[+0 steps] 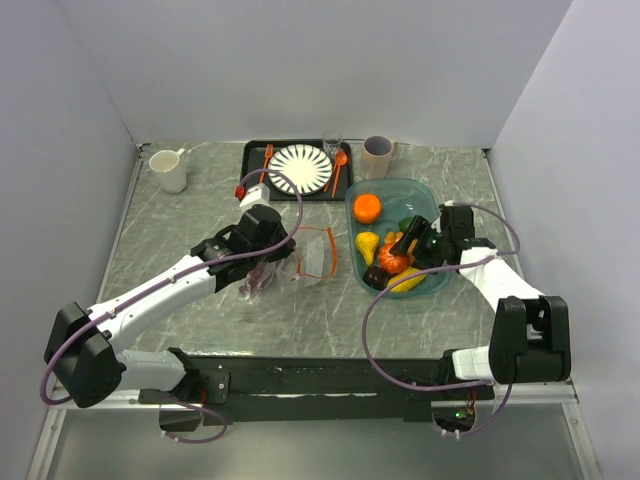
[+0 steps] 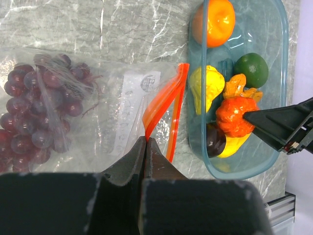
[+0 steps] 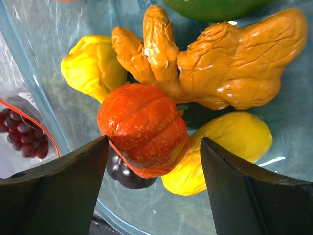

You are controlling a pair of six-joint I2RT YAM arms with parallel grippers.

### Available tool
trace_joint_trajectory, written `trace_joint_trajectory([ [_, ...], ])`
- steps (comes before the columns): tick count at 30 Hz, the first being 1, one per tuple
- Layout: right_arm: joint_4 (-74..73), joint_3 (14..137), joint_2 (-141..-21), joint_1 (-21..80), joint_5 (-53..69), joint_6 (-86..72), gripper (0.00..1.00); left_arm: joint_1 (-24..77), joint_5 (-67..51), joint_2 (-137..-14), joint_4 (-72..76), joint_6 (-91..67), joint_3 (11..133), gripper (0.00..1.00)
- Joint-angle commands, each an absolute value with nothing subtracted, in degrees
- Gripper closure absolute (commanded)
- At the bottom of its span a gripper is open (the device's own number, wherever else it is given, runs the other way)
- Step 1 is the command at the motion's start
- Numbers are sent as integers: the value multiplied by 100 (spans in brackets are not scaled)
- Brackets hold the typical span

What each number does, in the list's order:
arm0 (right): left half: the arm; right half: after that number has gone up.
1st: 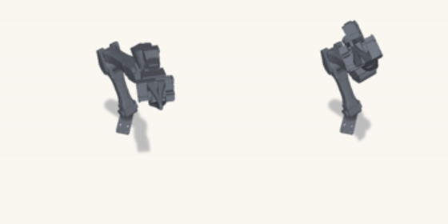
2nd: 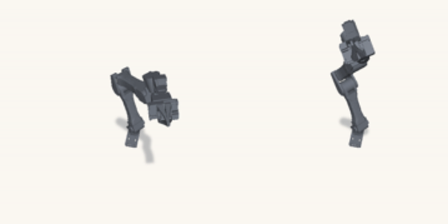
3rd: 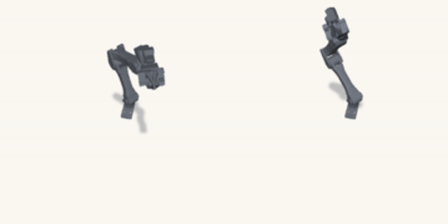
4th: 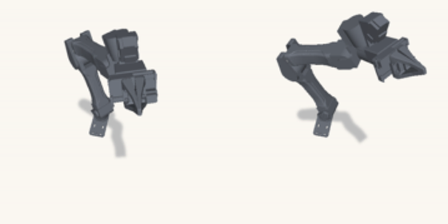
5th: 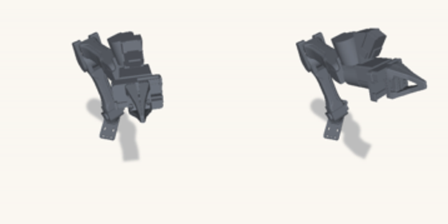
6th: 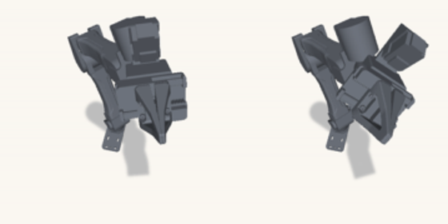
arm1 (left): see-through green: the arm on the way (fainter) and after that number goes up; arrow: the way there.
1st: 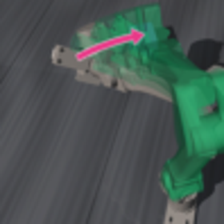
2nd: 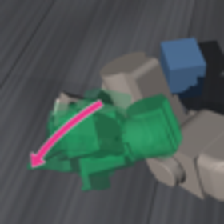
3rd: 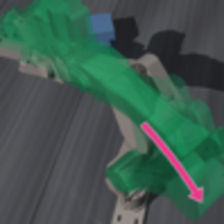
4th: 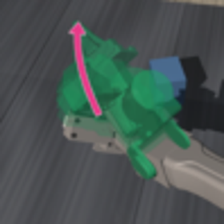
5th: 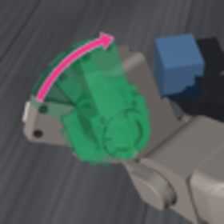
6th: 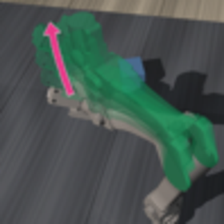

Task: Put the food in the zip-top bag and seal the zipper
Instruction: Pick up the fake vegetable from the bin.

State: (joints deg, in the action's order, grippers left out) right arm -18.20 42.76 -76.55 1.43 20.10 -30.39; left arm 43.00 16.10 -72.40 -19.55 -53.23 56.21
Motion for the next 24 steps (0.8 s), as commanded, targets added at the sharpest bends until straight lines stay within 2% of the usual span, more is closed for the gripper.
trace_joint_trajectory([
  [1, -1907, 4386, -7796, 255, 2030, -2813, 18, 4333, 1573, -7225, -1907, -5309, 5792, 99],
  [5, -1881, 4394, -7884, 351, 2074, -2760, 18, 4324, 1591, -7198, -1916, -5309, 5783, 99],
  [7, -1881, 4438, -7945, 387, 2074, -2760, 22, 4333, 1591, -7198, -1934, -5309, 5792, 99],
  [10, -1811, 4447, -7963, 404, 2083, -2760, 33, 4324, 1600, -7198, -1951, -5309, 5792, 99],
  [14, -1740, 4412, -7831, 413, 2162, -2768, 56, 4333, 1608, -7172, -1951, -5317, 5766, 99],
  [15, -1732, 4403, -7727, 422, 2162, -2777, 59, 4324, 1608, -7172, -1942, -5326, 5757, 99],
  [24, -1828, 4464, -6786, 422, 2311, -2725, 61, 4333, 1573, -7207, -1899, -5335, 5748, 99],
])
